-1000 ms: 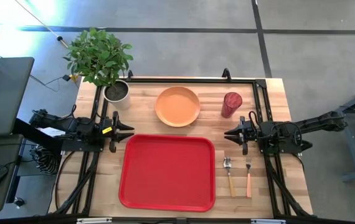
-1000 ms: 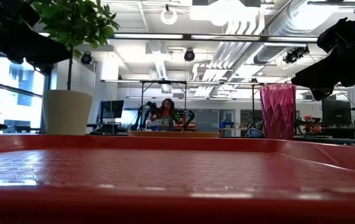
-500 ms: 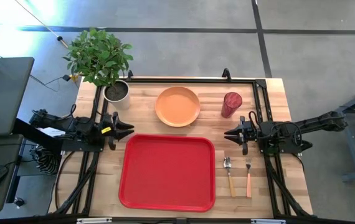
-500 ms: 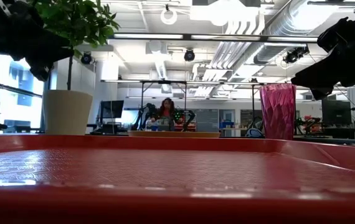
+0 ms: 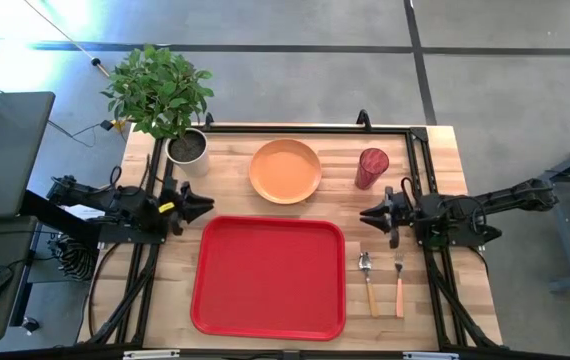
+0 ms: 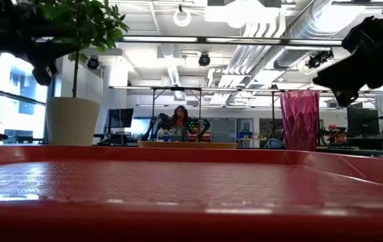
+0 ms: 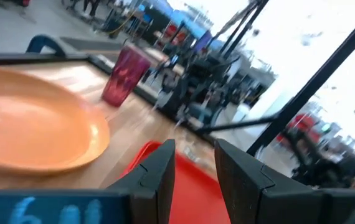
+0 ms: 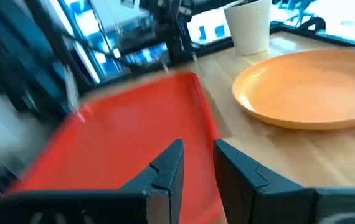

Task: Pick and place plate/cup/fork/spoon on tray
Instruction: Put the yellow spoon to the right on the orange tray

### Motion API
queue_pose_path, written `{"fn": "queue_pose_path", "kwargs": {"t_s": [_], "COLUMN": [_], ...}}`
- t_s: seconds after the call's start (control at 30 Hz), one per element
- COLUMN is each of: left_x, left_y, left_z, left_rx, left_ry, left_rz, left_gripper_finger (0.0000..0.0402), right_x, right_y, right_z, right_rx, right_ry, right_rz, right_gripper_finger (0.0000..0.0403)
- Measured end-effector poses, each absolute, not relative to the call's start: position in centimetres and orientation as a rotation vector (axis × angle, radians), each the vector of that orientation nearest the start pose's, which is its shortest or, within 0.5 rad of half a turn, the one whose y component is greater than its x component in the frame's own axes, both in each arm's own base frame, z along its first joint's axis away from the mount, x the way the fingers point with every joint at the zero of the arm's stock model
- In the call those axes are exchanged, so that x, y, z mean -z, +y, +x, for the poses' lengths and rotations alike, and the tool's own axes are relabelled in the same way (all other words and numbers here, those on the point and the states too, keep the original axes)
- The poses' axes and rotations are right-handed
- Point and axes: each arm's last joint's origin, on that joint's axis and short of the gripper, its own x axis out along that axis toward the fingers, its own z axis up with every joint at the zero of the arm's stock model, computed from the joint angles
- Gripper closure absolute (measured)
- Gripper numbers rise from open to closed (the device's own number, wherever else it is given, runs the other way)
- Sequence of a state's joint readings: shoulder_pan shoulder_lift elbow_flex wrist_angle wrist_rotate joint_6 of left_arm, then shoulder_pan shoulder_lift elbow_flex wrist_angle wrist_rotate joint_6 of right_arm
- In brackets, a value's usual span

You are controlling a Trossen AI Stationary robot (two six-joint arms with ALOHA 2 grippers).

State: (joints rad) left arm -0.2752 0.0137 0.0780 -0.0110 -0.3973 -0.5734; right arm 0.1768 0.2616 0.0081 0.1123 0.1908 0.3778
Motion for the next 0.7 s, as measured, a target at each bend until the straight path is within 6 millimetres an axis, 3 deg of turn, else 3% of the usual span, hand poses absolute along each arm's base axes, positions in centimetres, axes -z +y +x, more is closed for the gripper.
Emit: {"fn": "queue_pose_path", "kwargs": {"t_s": [0.3,0.5,0.7], "left_x": [-19.7,-19.8,-20.1], "left_y": [-1.4,-1.4,-1.4], "left_z": [9.0,9.0,8.9], "left_rx": [-0.074,-0.073,-0.056], "left_ry": [-0.173,-0.184,-0.217], "left_rz": [-0.613,-0.584,-0.679], "left_gripper_finger": [0.0298,0.0298,0.0298], "right_x": [-18.2,-20.9,-24.2], "right_y": [1.4,1.5,1.4], "right_z": [11.2,11.1,10.6], "right_rx": [0.031,-0.034,-0.085], "right_ry": [-0.004,-0.065,-0.149], "right_rz": [0.761,0.867,0.992], "right_gripper_finger": [0.0324,0.0324,0.0324]}}
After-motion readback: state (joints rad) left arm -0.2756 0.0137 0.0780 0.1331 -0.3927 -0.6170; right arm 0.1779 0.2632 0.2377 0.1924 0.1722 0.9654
